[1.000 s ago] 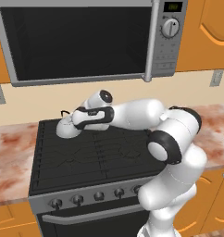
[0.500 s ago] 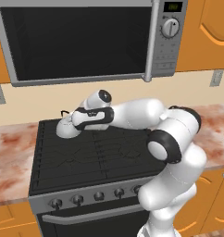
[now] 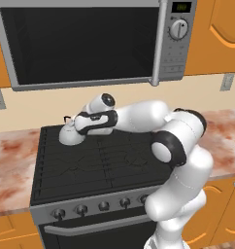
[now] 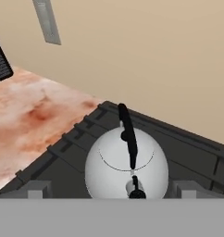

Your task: The kettle is done boiling. Turn off the stove, then wait for 300 timesteps before moving the kettle to the dining table.

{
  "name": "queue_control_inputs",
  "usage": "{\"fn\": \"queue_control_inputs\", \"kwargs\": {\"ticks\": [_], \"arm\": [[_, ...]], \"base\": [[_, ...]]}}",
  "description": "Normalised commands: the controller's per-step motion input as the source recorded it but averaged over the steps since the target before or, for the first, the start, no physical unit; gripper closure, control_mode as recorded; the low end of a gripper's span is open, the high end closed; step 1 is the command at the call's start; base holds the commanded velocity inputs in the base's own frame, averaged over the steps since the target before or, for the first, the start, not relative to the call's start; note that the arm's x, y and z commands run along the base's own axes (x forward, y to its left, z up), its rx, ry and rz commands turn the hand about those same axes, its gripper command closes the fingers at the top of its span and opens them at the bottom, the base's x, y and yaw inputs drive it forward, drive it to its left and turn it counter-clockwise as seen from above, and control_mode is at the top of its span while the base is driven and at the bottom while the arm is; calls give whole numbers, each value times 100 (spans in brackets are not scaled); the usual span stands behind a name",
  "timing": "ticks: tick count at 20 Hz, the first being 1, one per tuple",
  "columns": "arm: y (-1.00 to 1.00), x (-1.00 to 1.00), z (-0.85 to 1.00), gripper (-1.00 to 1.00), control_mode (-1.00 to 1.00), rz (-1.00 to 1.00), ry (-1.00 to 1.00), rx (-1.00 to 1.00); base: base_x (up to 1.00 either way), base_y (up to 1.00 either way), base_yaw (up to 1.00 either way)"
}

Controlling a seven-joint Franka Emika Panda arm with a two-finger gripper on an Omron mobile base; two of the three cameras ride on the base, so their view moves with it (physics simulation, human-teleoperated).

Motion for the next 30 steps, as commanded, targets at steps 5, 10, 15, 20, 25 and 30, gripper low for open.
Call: {"fn": "queue_control_inputs", "kwargs": {"ticks": [5,10,15,20,25,30], "arm": [[9,27,0,-100,-100,0,0,0],[12,29,-2,-100,-100,0,0,0],[14,26,-10,-100,-100,0,0,0],[8,18,-15,-100,-100,1,0,0],[18,7,-22,-100,-100,0,0,0],[12,9,-14,-100,-100,0,0,0]], "base": [[0,0,0],[0,0,0],[0,0,0],[0,0,0],[0,0,0],[0,0,0]]}}
